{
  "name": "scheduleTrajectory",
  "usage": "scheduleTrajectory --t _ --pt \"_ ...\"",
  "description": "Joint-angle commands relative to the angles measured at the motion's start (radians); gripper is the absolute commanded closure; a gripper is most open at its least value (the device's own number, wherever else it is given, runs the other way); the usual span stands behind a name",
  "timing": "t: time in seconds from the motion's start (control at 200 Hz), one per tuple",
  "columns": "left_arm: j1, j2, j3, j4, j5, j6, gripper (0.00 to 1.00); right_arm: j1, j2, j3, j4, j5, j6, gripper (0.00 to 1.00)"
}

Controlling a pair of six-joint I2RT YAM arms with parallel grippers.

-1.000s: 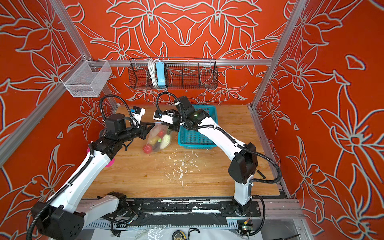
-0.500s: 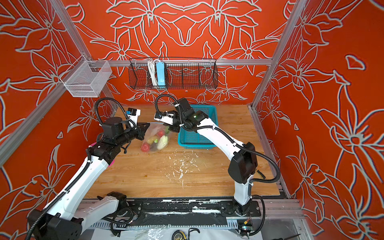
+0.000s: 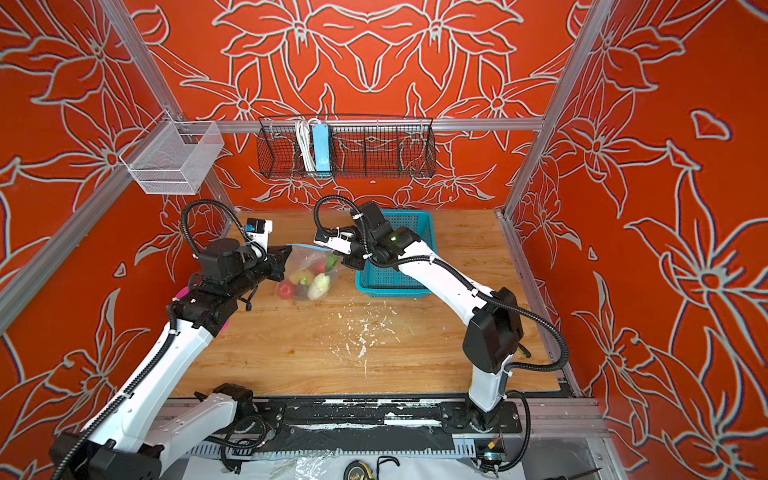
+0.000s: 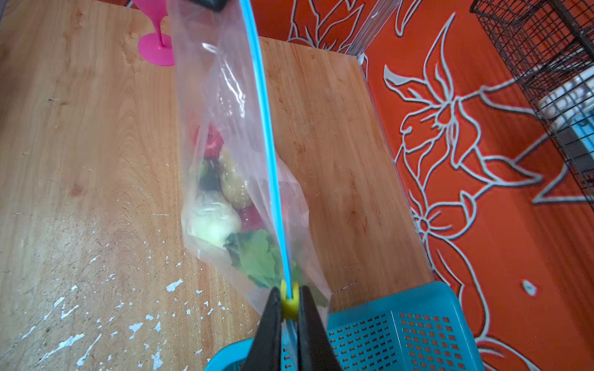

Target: Place the food in the zip-top bag and seal the zipper

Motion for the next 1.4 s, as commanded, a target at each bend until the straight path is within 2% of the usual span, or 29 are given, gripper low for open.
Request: scheduleTrajectory --t 0.0,0.31,0.881,1.006,1.146,1.391 --pt "0.018 -0.025 0.014 0.042 -0.085 -0.01 1.0 -0.017 -0.037 -0.023 -0.044 0.073 0.023 0.97" --pt "0.018 -0.014 0.032 0.019 -0.132 -0.038 1.0 -0.016 -0.08 -0.08 0.04 0.104 0.139 1.0" --pt "0.018 -0.052 0.015 0.025 -0.241 -0.041 1.0 -0.035 -0.127 -0.232 0.07 0.188 0.116 1.0" --pt "0.02 -0.05 0.026 0.016 -0.265 -0.033 1.0 -0.036 -0.131 -0.229 0.003 0.242 0.119 1.0" --pt "0.025 -0.041 0.035 0.007 -0.261 -0.032 1.0 -0.04 -0.173 -0.32 0.045 0.263 0.126 1.0" --pt "0.062 -0.035 0.038 0.019 -0.205 -0.036 1.0 -0.049 -0.204 -0.364 0.051 0.272 0.166 1.0"
